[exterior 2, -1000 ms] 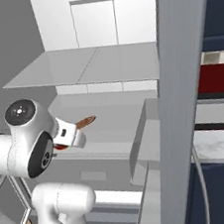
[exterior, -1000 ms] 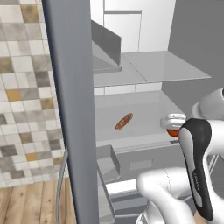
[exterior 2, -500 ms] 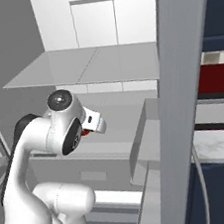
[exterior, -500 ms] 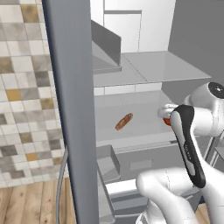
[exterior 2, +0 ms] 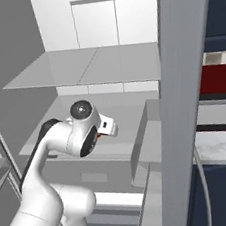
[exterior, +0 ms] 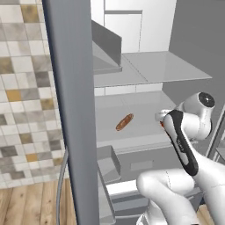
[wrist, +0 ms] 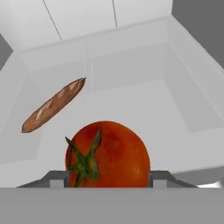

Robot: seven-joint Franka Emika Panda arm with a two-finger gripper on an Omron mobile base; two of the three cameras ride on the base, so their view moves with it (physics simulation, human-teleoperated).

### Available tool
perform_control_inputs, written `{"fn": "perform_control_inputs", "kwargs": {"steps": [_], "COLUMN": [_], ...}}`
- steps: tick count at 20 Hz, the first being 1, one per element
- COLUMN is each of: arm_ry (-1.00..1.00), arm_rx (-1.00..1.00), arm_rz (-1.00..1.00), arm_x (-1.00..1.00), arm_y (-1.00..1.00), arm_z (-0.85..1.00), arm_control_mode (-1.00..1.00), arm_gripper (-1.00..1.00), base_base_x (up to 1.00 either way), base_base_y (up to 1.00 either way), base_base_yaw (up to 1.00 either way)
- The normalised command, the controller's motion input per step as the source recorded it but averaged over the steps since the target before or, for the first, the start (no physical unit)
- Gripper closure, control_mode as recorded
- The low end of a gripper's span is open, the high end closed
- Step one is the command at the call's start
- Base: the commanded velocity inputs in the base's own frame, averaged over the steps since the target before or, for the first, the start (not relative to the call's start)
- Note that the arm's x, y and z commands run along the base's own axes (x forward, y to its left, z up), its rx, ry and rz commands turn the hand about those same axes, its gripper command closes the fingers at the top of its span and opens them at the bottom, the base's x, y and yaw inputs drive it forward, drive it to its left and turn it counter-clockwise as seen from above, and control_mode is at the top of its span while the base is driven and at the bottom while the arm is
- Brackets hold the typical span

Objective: Place the mayonnaise and ketchup from the counter to the top shelf of the fridge. If the existing items in the fridge are on the top shelf, move them to other shelves.

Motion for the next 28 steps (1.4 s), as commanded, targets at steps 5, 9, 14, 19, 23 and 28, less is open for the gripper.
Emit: {"fn": "perform_control_inputs", "kwargs": {"steps": [5,9,14,19,23,28], "arm_ry": [-0.01,0.0,0.0,-0.01,0.06,-0.01], "arm_rx": [0.0,0.0,0.0,0.0,0.0,0.0], "arm_rz": [-0.01,0.0,0.0,-0.01,-0.05,-0.02], "arm_x": [0.8,0.97,0.99,0.97,0.5,0.02], "arm_y": [-0.04,-0.03,-0.06,-0.15,0.0,0.04], "arm_z": [-0.17,-0.28,-0.38,-0.43,0.03,0.54], "arm_control_mode": [-1.0,-1.0,-1.0,-1.0,-1.0,-1.0], "arm_gripper": [1.0,1.0,1.0,-1.0,-1.0,-1.0], "base_base_x": [0.0,0.0,0.0,0.0,0.0,0.0], "base_base_y": [0.0,0.0,0.0,0.0,0.0,0.0], "base_base_yaw": [0.0,0.0,0.0,0.0,0.0,0.0]}}
